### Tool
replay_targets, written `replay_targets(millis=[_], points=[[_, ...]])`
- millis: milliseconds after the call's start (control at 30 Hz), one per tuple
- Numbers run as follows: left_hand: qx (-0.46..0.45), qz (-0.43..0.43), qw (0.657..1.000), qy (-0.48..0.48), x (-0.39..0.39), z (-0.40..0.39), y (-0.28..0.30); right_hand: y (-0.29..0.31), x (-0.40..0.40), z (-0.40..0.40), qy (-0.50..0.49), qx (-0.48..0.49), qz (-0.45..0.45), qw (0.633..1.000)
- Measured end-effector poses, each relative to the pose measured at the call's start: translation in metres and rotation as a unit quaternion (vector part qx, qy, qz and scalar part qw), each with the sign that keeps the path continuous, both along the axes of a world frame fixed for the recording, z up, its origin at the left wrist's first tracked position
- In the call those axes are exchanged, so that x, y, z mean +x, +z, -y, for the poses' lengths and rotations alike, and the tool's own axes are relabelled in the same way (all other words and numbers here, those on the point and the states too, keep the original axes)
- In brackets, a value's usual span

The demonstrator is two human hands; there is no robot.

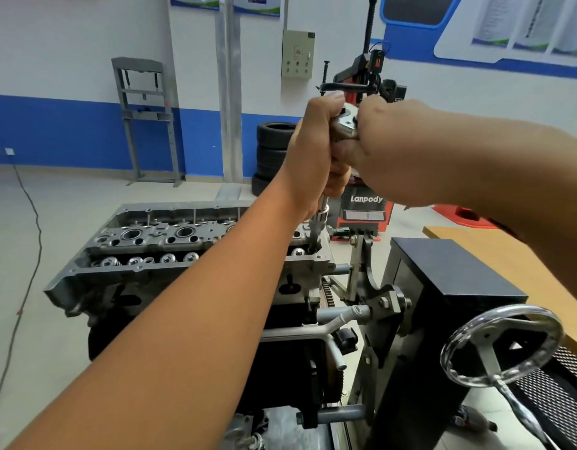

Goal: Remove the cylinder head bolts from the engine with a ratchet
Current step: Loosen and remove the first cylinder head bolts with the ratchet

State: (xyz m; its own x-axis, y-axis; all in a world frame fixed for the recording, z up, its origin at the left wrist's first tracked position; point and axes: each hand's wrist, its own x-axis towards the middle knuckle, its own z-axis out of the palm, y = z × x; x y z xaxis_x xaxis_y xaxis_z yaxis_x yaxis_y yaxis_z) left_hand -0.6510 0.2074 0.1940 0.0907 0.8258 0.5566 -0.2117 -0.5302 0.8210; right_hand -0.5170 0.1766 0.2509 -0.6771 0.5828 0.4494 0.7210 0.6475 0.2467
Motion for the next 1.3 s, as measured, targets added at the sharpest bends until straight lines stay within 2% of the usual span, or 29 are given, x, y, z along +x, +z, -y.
replay_targets(millis=[100, 267, 500, 633, 767, 867, 967, 1100, 1300], points=[[-0.014, -0.006, 1.000, -0.002, 0.004, -0.003, 0.001, 0.006, 0.007, -0.005, -0.007, -0.015, 0.002, 1.000], [-0.004, 0.006, 1.000, 0.011, 0.005, -0.003, 0.002, 0.016, 0.007, -0.008, 0.000, 0.011, 0.035, 0.999], [0.034, 0.060, 0.995, 0.066, -0.004, 0.003, -0.004, 0.010, -0.008, -0.006, 0.046, 0.015, -0.010, 0.999], [0.035, 0.031, 0.996, 0.072, -0.002, 0.004, -0.002, 0.007, -0.005, 0.002, -0.018, 0.040, 0.019, 0.999], [0.067, 0.021, 0.994, 0.080, 0.011, 0.003, -0.003, -0.012, 0.005, 0.008, -0.100, 0.082, -0.040, 0.991], [0.073, 0.006, 0.995, 0.062, 0.015, 0.002, -0.001, -0.021, 0.011, 0.006, -0.111, 0.045, -0.066, 0.991], [0.029, -0.036, 0.998, 0.053, 0.011, -0.002, 0.004, -0.013, 0.012, -0.002, -0.113, 0.012, -0.076, 0.991], [-0.005, -0.050, 0.998, 0.032, 0.002, -0.007, 0.007, 0.000, 0.010, -0.017, -0.073, -0.029, -0.084, 0.993], [0.001, -0.057, 0.998, 0.005, -0.005, -0.005, 0.004, 0.008, 0.021, -0.030, 0.045, 0.015, -0.060, 0.997]])
